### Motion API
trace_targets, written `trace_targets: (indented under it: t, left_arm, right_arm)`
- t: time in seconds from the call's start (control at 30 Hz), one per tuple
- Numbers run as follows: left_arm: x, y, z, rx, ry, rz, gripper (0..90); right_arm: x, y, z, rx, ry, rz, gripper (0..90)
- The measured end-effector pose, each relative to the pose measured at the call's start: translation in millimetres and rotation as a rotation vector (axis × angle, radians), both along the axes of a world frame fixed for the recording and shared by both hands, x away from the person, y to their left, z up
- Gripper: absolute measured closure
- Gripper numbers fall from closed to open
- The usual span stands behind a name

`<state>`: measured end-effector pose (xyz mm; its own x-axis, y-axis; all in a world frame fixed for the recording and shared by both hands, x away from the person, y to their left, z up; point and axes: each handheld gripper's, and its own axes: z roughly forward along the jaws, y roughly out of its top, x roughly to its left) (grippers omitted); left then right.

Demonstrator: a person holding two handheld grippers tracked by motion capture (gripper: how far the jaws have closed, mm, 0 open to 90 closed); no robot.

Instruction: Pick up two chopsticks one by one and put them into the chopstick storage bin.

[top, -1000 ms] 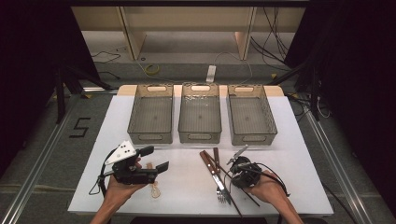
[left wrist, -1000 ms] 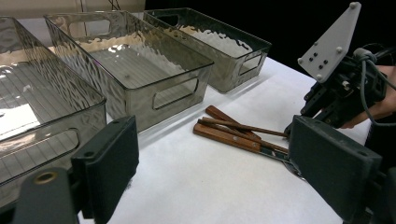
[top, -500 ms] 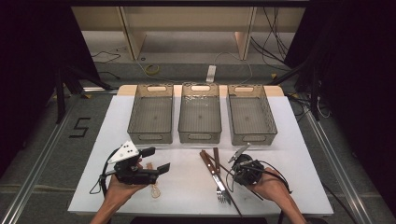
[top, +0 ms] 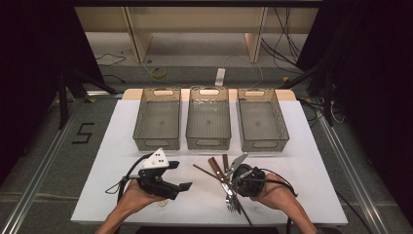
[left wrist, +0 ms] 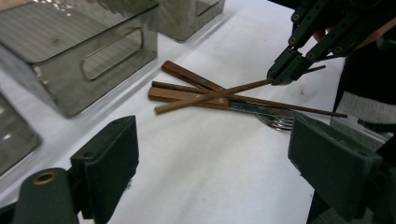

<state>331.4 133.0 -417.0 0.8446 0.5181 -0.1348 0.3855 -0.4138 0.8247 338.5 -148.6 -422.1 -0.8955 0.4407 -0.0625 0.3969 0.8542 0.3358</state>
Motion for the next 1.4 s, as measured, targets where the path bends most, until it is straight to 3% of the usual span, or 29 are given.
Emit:
trace_targets:
  t: [0.07,0.13,0.2,0.23,0.3,0.43,0.53,0.6,0.7,0.8,0.9,1.1,1.4]
  left_arm:
    - [3.6,-11.5,1.9,0.033,-0.001,-0.045,15.6]
    - [4.8,-14.5,1.7,0.047,0.002,-0.058,15.6]
    - [9.2,-27.8,-1.7,0.111,0.017,-0.113,15.7]
    - [9.2,-27.8,-1.7,0.111,0.017,-0.113,15.7]
    - [10.7,-39.0,-6.5,0.188,0.022,-0.169,16.7]
    - [9.9,-45.9,-8.4,0.217,0.015,-0.194,22.3]
    - [7.6,-53.3,-7.4,0.267,-0.009,-0.217,25.7]
    - [8.5,-57.1,-7.5,0.284,0.002,-0.245,30.0]
    - [8.1,-63.1,-9.9,0.357,-0.001,-0.286,34.8]
    - [7.4,-64.2,-9.6,0.366,0.000,-0.296,40.1]
    - [6.0,-67.7,-9.9,0.418,0.000,-0.326,45.1]
    - [4.0,-71.7,-14.3,0.452,0.006,-0.348,54.4]
    - [2.5,-72.5,-15.7,0.467,0.006,-0.385,70.2]
  right_arm:
    - [-1.8,3.2,0.4,-0.013,-0.006,0.028,86.5]
    - [-3.2,5.9,1.1,-0.019,-0.011,0.057,86.5]
    - [-4.8,7.9,2.5,-0.023,-0.010,0.070,86.5]
    - [-5.4,8.9,3.0,-0.018,-0.015,0.075,86.5]
    - [-6.7,9.8,4.8,-0.023,-0.014,0.103,86.5]
    - [-10.7,12.5,7.4,-0.028,-0.018,0.134,86.5]
    - [-13.9,14.7,9.5,-0.038,-0.021,0.164,86.5]
    - [-16.3,17.0,10.2,-0.038,-0.023,0.172,86.5]
    - [-18.6,19.3,10.7,-0.049,-0.022,0.186,86.5]
    - [-18.3,19.1,10.7,-0.056,-0.023,0.211,86.5]
    - [-19.5,19.9,9.8,-0.060,-0.018,0.215,86.5]
    - [-20.5,20.6,7.6,-0.056,-0.027,0.245,86.5]
    - [-23.4,21.8,7.2,-0.071,-0.031,0.281,86.5]
